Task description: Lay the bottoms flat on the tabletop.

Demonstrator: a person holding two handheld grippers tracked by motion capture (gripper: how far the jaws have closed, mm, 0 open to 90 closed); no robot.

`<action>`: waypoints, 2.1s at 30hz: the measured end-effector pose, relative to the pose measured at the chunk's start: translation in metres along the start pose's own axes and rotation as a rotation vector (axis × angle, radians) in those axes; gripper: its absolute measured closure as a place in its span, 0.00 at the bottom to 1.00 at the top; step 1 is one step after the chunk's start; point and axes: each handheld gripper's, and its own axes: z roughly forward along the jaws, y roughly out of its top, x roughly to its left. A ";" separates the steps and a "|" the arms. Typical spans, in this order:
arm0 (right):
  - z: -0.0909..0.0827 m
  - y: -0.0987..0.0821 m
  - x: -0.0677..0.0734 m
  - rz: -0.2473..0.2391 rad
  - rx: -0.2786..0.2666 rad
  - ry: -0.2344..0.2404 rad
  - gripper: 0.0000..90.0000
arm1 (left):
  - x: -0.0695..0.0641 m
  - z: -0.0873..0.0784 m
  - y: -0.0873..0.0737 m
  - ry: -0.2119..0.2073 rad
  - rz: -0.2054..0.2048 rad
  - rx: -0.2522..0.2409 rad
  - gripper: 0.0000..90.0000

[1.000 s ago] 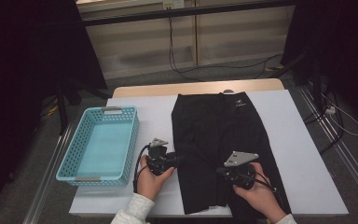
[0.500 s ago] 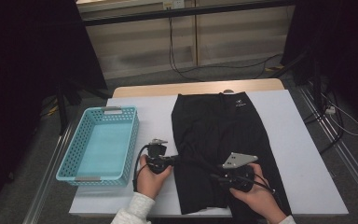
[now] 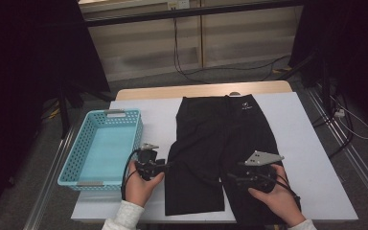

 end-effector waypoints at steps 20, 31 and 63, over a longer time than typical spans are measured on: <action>-0.014 -0.011 -0.013 0.024 0.008 -0.040 0.45 | -0.013 -0.009 -0.012 -0.095 -0.057 0.089 0.99; -0.008 0.005 -0.001 -0.014 -0.026 -0.012 0.43 | 0.003 -0.025 -0.010 -0.076 -0.082 0.062 0.98; -0.028 -0.011 -0.076 0.118 0.024 -0.246 0.54 | 0.008 -0.028 -0.011 -0.032 -0.089 0.072 0.99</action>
